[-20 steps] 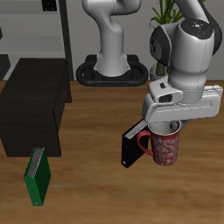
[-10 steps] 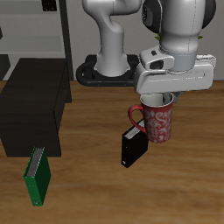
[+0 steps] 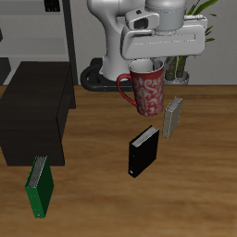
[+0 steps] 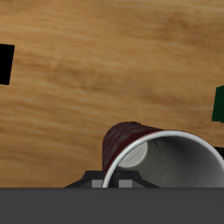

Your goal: Place the red mug on top of the shelf

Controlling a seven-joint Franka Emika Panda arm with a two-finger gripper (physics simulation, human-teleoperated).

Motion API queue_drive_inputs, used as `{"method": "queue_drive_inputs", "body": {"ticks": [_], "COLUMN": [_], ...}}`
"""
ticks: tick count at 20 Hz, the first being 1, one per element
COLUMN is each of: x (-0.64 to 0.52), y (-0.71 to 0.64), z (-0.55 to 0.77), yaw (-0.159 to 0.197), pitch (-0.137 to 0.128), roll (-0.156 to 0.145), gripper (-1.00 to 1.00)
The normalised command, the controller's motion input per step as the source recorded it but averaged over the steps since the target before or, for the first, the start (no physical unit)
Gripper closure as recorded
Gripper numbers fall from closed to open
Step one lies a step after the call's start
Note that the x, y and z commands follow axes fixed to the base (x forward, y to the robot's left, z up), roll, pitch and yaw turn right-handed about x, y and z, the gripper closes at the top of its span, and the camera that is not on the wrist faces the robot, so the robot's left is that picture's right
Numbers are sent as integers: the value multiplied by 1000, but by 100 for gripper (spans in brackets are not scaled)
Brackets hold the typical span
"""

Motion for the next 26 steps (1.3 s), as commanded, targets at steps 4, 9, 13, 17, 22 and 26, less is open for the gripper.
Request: {"method": "queue_drive_inputs", "body": {"ticks": [4, 9, 13, 17, 22, 26], "x": [-372, -400, -226, -199, -230, -106], "y": [-471, -611, -557, -675, -573, -384], "z": [260, 135, 30, 156, 91, 23], "yaw": [-34, -17, -31, -19, -5, 5], "pitch": [58, 17, 19, -43, -16, -6], "roll": [43, 41, 12, -39, -27, -2], "gripper": [100, 100, 100, 100, 100, 100]}}
